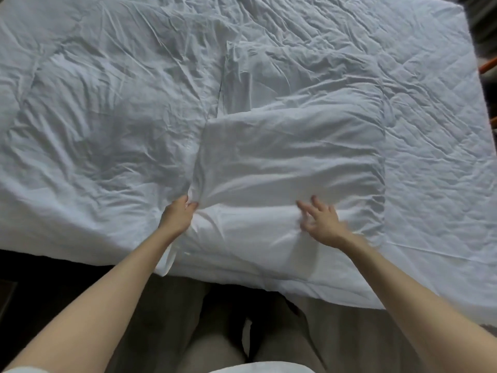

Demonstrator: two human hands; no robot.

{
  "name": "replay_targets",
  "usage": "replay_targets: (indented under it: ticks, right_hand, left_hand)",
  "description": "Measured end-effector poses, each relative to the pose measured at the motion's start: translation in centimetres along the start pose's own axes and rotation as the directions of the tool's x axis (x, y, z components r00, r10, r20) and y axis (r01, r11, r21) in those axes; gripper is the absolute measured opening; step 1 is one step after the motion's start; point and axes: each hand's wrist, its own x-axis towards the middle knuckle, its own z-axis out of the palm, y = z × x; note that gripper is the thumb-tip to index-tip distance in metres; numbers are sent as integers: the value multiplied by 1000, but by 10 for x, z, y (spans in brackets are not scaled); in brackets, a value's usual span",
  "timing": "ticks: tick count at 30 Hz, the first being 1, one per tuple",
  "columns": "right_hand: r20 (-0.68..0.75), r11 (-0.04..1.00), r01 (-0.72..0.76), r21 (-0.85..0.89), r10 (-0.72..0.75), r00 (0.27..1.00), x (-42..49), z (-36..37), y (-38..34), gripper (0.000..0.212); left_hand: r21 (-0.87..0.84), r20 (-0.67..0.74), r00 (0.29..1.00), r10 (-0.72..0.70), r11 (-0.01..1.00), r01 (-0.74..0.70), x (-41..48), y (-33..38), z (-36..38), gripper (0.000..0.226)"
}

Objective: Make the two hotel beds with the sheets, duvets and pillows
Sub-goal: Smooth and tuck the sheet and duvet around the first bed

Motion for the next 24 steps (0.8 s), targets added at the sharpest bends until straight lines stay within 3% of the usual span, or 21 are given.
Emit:
replay_targets:
  ticks: [3,5,7,12,16,18,21,24]
  right_hand:
    - [71,999,-3,52,-1,997,-8,9,24,71]
    - [54,998,22,53,-25,998,-19,14,34,86]
    - [25,1000,-16,-10,16,1000,-35,22,47,106]
    - [-42,973,-118,-199,112,993,-66,59,88,131]
    - [-150,954,-77,-291,35,988,-60,81,109,116]
    - [-225,940,42,-339,-125,966,-54,87,115,89]
    - [-314,900,132,-416,-278,908,-53,77,116,54]
    - [-423,888,219,-404,-394,816,-69,50,114,43]
  left_hand:
    - [57,-43,997,-61,996,63,2,9,13,43]
    - [-73,-57,992,-109,992,105,2,24,19,52]
    - [-171,-75,984,-159,975,144,1,32,31,63]
    - [-92,-106,980,-171,983,161,-14,15,64,83]
    - [-151,-86,983,-161,978,147,-22,2,74,107]
    - [-135,-109,984,-143,983,127,-31,1,78,111]
    - [-22,-224,961,-163,986,163,-53,9,91,97]
    - [-22,-302,945,-126,992,125,-73,24,108,83]
